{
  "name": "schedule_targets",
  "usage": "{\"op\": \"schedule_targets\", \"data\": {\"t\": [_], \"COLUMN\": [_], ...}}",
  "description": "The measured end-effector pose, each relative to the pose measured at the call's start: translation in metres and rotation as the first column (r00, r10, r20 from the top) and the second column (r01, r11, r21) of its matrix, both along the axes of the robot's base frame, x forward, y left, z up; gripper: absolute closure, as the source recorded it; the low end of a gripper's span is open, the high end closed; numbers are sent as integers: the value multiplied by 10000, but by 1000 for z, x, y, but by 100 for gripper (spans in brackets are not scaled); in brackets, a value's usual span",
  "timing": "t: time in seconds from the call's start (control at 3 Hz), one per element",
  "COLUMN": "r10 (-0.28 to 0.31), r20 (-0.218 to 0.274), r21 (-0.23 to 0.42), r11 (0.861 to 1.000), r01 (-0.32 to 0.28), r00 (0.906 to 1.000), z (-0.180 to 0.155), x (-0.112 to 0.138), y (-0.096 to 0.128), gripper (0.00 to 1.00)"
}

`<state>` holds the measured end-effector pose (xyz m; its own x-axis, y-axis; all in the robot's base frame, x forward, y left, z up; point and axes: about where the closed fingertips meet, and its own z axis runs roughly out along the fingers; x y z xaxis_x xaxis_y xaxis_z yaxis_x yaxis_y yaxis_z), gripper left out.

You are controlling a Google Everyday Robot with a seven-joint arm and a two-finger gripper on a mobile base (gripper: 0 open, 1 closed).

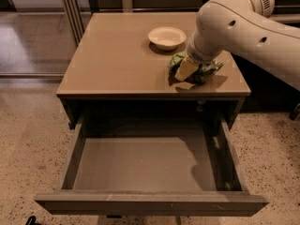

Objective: Pick green jalapeno chip bag from top drawer and place on counter

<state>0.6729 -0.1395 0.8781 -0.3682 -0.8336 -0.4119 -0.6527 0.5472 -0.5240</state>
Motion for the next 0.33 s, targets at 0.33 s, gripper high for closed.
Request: {"op": "schedule_targets", "data": {"t": [0.33], "r10": [0], "r20": [0], "r21": [0], "r11": [10000], "r01": [0], "r00": [10000], "z": [0], "x": [0], "y": [0], "gripper": [0]}}
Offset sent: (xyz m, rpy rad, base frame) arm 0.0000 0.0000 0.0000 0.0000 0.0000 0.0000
